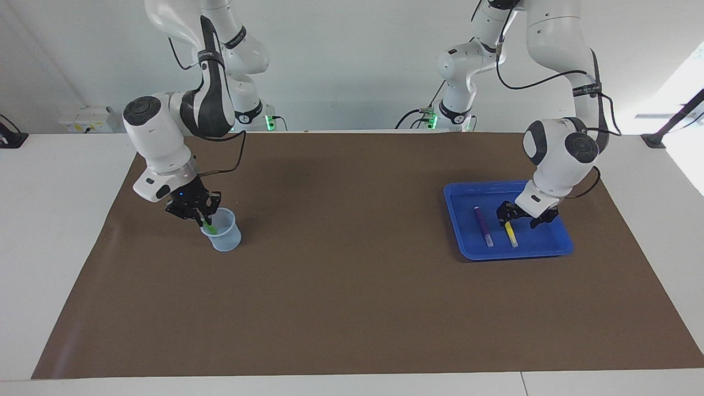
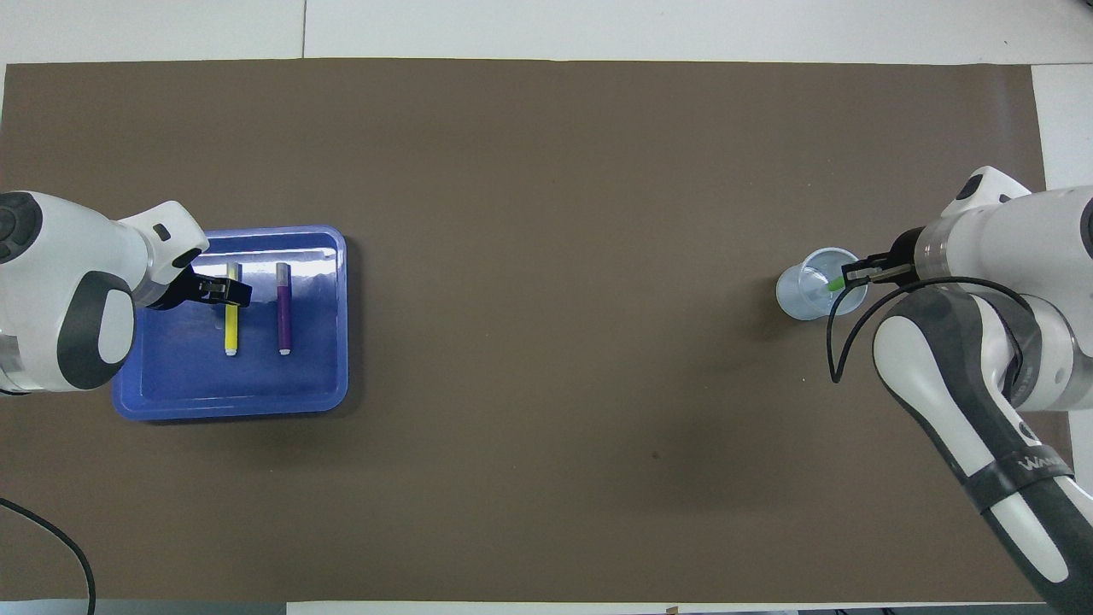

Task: Transfer and insert pens with both arms
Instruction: 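Grasp the yellow pen with the left gripper while the right gripper releases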

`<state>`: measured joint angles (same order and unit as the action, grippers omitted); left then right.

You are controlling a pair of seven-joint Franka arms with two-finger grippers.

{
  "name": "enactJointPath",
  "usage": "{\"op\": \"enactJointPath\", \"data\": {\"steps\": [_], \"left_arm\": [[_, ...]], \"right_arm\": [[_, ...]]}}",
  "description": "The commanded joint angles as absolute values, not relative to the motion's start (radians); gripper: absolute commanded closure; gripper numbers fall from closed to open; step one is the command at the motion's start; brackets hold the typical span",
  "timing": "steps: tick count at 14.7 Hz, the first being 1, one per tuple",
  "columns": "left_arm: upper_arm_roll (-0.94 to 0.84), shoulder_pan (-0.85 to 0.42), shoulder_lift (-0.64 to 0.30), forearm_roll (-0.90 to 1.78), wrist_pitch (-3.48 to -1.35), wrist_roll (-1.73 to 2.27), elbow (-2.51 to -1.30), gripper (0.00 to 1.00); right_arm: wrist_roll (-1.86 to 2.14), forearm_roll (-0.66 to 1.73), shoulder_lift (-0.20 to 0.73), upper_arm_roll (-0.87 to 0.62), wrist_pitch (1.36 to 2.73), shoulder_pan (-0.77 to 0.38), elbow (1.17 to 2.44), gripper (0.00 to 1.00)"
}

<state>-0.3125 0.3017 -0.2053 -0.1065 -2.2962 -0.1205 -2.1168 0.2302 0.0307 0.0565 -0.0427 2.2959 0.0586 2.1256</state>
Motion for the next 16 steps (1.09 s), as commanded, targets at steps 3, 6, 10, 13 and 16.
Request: {"op": "enactJointPath", "data": {"steps": [3,6,10,13,16], "left_arm": [[-0.310,0.302,-0.218,-0.132,-2.353,-0.124,-2.137,0.15],[-0.307,0.299,-0.239,-0.136,-2.367,-0.111,-2.137,0.20],[-0.307,0.299,-0.245,-0.140,-2.367,-0.098,-2.140,0.28],[-0.307,0.299,-0.245,-0.140,-2.367,-0.089,-2.141,0.63],[-0.307,0.304,-0.247,-0.141,-2.367,-0.089,-2.138,1.00]], "right_arm": [[0.241,0.006,0.046,-0.052,2.318,0.071,2.148,0.09],[0.232,0.009,0.052,-0.052,2.307,0.074,2.103,0.00],[0.222,0.009,0.015,-0.051,2.272,0.072,2.048,0.00],[0.146,0.009,0.000,-0.052,2.108,0.072,1.929,0.00],[0.055,0.008,0.002,-0.055,1.932,0.058,1.794,0.00]]}}
